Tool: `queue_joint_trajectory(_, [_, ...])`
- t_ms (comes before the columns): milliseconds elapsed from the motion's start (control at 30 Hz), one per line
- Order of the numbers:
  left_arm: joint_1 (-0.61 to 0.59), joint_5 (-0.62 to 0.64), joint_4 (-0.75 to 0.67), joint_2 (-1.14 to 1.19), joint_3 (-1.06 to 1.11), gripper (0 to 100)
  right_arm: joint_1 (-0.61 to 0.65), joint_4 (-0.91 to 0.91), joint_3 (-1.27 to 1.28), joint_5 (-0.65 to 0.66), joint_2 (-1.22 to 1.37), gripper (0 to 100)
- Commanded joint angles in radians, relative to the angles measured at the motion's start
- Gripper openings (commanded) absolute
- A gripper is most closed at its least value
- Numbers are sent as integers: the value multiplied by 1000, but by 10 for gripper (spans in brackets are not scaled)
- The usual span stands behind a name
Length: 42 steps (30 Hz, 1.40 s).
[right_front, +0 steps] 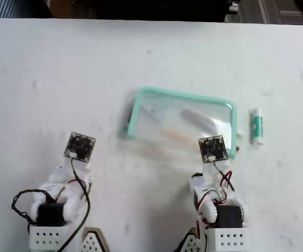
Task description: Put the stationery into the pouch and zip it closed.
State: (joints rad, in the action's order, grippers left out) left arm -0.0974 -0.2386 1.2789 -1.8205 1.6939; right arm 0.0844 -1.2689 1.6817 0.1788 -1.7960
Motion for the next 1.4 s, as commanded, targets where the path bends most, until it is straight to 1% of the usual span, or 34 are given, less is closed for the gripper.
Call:
queue_joint_trajectory(0, [-4,0,6,-8,-2,24,-4,1,8,-3,-7,18])
queue_joint_trajectory(67, [-4,-2,6,-8,-2,24,19,31,8,-3,-7,18])
queue_joint_trajectory(200, [-7,-5,6,-8,0,24,84,203,8,-3,-7,18])
queue_joint_trajectory(367, [-108,-2,3,-8,0,24,177,378,8,-3,-7,18])
queue_joint_trajectory(467, [-147,2,-8,-8,0,24,237,418,8,-3,-7,18])
queue_joint_trajectory(633, [-142,2,-23,-8,0,24,315,418,8,-6,-7,18])
queue_joint_trajectory(733, [-142,2,-18,-8,0,24,306,381,8,-9,-7,18])
queue_joint_trajectory(833, [-142,2,-20,-8,0,26,268,343,8,-6,-7,18])
queue_joint_trajectory(1067, [-142,0,-91,-8,-9,28,165,348,8,-3,-7,18])
queue_joint_trajectory(1233, [-145,-2,-117,-8,-107,28,91,390,8,-3,-7,18])
queue_joint_trajectory(1367, [-140,2,-118,-8,-147,28,79,397,8,-3,-7,18])
